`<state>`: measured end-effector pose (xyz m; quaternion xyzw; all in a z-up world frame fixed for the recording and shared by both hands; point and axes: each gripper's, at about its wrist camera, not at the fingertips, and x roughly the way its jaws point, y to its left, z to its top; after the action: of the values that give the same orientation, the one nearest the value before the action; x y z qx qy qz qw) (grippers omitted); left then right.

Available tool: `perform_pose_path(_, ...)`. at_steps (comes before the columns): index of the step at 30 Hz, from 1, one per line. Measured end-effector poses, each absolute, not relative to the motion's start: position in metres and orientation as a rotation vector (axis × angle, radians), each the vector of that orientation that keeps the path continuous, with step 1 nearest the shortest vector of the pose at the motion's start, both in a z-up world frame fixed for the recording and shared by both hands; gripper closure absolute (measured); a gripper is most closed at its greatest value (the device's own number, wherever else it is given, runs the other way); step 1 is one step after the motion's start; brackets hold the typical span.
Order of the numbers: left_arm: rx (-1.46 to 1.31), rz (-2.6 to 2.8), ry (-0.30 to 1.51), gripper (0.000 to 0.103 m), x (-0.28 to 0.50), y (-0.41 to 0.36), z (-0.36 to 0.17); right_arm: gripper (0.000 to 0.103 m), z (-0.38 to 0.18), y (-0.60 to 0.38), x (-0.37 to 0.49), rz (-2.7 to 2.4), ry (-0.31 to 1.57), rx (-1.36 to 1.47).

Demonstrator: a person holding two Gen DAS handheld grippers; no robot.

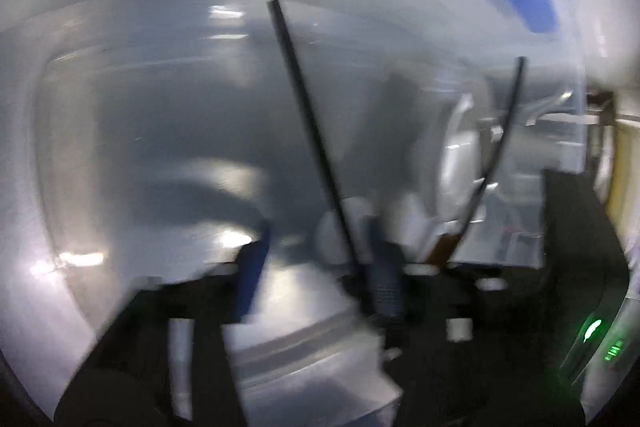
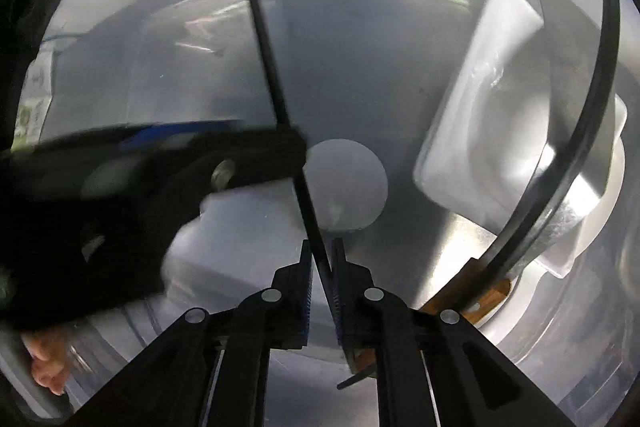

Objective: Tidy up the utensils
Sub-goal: 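Lower the chopstick into the clear box and open both grippers, then grasp a third black chopstick with the right gripper and lift it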

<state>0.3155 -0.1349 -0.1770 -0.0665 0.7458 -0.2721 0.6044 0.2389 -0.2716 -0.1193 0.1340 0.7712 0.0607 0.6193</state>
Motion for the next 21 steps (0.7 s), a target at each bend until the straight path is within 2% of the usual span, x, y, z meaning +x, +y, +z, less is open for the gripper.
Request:
perform_pose_path(2,-0.161,-0.622,1.713,0.046,0.310,-0.125,-0.167,0.085,-0.122,-0.270,0.240,0.125,1.785,0.295)
perform_pose_path(4,-0.168,-0.663,1.645,0.046,0.297,-0.114,-0.137,0.084,-0.108,-0.271,0.239,0.090,1.762,0.258)
perform_pose_path(7,-0.192,-0.735,1.498,0.046,0.271,-0.086,-0.079,0.084,-0.043,-0.259,0.225,0.092,1.605,0.147)
perform_pose_path(8,-0.216,-0.774,1.417,0.045,0.254,-0.067,-0.051,0.084,-0.007,-0.251,0.208,0.106,1.510,0.106)
perform_pose_path(9,-0.241,-0.801,1.360,0.038,0.241,-0.051,-0.031,0.084,0.012,-0.245,0.196,0.132,1.463,0.100)
perform_pose_path(10,-0.278,-0.822,1.285,0.035,0.220,-0.022,-0.008,0.078,0.040,-0.232,0.172,0.195,1.396,0.107)
perform_pose_path(11,-0.300,-0.819,1.236,0.029,0.206,-0.003,0.006,0.067,0.055,-0.222,0.154,0.244,1.357,0.114)
perform_pose_path(13,-0.338,-0.782,1.153,0.025,0.177,0.043,0.022,0.060,0.074,-0.195,0.112,0.347,1.306,0.107)
perform_pose_path(16,-0.396,-0.654,1.118,0.023,0.143,0.117,0.017,0.060,0.033,-0.134,0.036,0.497,1.398,0.059)
perform_pose_path(18,-0.396,-0.514,1.162,0.023,0.125,0.164,-0.009,0.060,-0.015,-0.094,0.004,0.545,1.492,0.013)
perform_pose_path(21,-0.435,-0.406,1.250,0.023,0.106,0.189,-0.055,0.061,-0.073,-0.045,-0.034,0.525,1.619,-0.095)
